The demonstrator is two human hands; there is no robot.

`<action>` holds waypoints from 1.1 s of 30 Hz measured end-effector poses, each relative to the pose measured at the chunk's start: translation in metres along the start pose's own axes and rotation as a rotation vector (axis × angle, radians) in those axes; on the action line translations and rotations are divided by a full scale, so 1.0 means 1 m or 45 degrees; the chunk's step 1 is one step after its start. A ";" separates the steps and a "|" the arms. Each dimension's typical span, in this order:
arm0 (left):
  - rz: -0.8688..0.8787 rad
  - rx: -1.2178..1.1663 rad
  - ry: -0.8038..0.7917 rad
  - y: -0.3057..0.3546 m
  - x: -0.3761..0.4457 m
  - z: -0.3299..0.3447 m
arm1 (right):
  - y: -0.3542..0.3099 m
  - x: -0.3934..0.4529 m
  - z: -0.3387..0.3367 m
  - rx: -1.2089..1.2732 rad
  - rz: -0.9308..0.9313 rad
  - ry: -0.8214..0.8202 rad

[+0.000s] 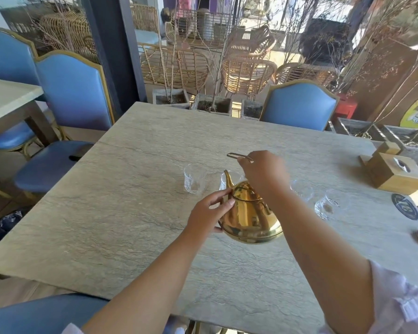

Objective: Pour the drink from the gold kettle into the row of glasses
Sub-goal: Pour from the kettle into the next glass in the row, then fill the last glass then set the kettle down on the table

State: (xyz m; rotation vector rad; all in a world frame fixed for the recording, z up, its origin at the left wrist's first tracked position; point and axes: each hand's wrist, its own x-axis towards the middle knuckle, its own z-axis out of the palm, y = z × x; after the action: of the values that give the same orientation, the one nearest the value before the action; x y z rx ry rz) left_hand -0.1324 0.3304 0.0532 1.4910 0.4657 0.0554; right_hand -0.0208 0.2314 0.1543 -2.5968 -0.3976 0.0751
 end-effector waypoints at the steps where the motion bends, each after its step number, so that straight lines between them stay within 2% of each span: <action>1: 0.002 -0.006 0.018 0.000 0.000 -0.003 | -0.004 0.002 0.001 0.009 -0.018 -0.011; 6: 0.000 -0.047 0.076 0.003 -0.001 -0.018 | -0.029 0.017 0.010 -0.093 -0.087 -0.080; 17: -0.117 -0.145 0.162 0.006 0.006 -0.039 | -0.076 0.044 0.028 -0.311 -0.046 -0.199; 33: -0.134 -0.251 0.150 0.005 0.010 -0.039 | -0.081 0.059 0.038 -0.336 -0.039 -0.222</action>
State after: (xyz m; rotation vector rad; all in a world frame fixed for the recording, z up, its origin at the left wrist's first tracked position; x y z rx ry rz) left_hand -0.1353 0.3703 0.0551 1.2724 0.6156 0.1036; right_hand 0.0094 0.3342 0.1630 -2.8529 -0.5418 0.2557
